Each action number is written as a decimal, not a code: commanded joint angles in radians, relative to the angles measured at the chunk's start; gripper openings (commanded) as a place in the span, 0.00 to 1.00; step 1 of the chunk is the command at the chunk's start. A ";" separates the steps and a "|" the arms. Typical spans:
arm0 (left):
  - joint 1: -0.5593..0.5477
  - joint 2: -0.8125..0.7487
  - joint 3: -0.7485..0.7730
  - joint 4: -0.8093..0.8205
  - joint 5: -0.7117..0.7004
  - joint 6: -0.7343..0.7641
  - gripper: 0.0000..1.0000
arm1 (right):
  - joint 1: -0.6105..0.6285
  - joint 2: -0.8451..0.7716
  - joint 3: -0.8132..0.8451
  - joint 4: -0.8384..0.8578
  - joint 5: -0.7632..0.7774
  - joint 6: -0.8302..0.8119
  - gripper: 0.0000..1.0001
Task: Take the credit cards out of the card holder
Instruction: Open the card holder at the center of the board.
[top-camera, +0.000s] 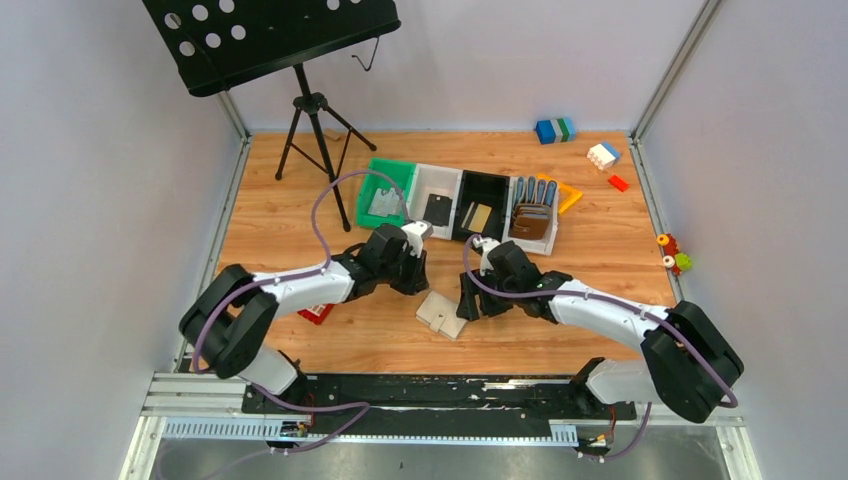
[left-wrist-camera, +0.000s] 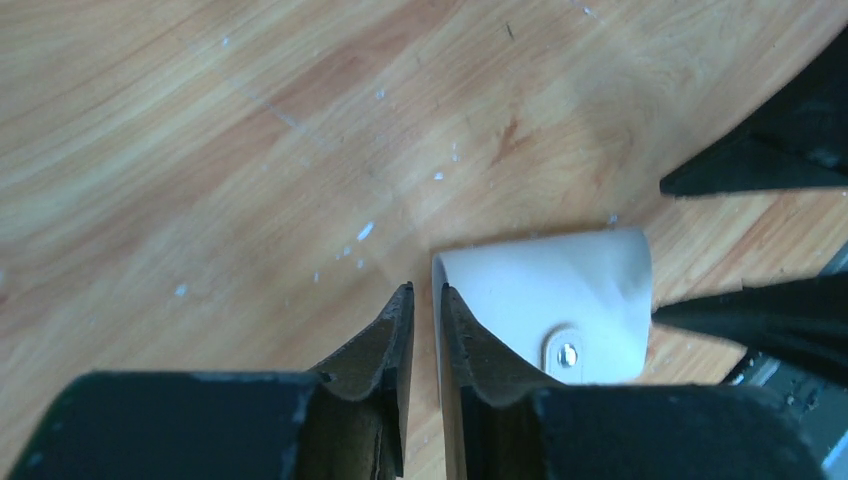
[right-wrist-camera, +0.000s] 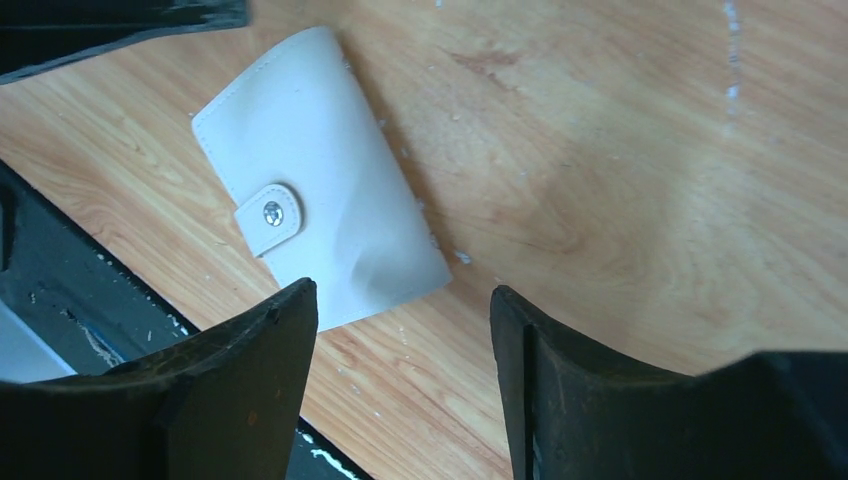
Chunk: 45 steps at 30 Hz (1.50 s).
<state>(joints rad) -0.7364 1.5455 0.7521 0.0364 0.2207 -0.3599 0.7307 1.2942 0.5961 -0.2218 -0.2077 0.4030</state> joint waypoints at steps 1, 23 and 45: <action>-0.007 -0.169 -0.061 -0.088 -0.067 -0.006 0.23 | -0.039 0.005 0.065 -0.002 0.009 -0.071 0.62; -0.039 -0.080 -0.205 0.150 0.101 -0.244 0.06 | -0.091 0.138 -0.042 0.238 -0.456 -0.001 0.39; -0.068 -0.191 -0.407 0.419 0.196 -0.550 0.40 | -0.143 0.231 -0.055 0.310 -0.450 0.152 0.40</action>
<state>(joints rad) -0.7845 1.3228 0.3580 0.2470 0.3225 -0.7834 0.5873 1.4986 0.5632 -0.0120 -0.5976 0.5053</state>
